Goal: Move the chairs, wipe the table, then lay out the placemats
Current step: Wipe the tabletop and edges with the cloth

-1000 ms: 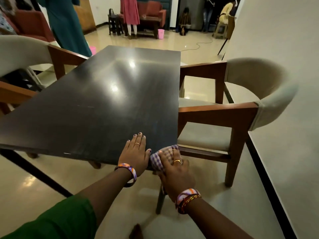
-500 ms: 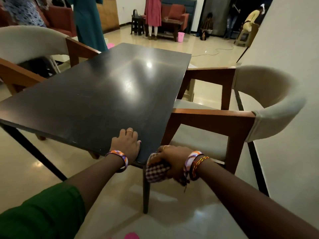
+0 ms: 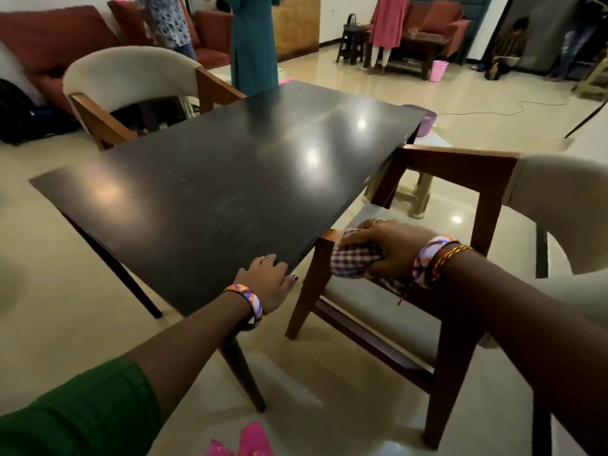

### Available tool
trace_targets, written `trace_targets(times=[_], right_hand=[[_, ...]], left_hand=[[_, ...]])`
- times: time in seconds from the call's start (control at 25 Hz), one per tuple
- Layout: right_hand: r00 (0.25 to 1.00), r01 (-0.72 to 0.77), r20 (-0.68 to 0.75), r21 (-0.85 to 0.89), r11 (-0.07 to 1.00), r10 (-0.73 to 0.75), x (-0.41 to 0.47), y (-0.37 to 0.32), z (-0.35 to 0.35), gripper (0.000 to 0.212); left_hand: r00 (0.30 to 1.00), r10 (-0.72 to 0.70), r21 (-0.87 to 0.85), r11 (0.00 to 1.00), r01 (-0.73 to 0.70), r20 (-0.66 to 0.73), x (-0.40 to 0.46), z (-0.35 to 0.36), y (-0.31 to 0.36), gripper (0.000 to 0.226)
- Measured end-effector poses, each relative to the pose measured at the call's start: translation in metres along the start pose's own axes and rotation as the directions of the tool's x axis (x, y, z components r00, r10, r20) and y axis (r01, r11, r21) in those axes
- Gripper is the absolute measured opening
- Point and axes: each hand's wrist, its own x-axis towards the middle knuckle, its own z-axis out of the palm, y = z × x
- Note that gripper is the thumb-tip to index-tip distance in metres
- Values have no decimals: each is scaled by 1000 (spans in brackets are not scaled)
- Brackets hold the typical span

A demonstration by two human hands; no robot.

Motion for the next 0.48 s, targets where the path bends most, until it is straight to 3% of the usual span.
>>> trace_targets(times=[0.16,0.32,0.4,0.48], right_hand=[[1000,29,3,-58,998,-29,-36,95,-6,58],[997,45,62,-106,993,-39,-87,196,-6,57],[993,77,89,-50,996,-73,-102,237,-4,56],[990,118,75,14,993,-119,-106,264,-3,55]], left_hand=[[983,120,-79,988,-132,-142,14,-8,82,35],[947,123,-194,963,-185,-296,23,-6,201,33],[947,136,-190,962,-197,-289,29,0,260,35],[972,138,-140,976,-166,-188,37,6,305,42]])
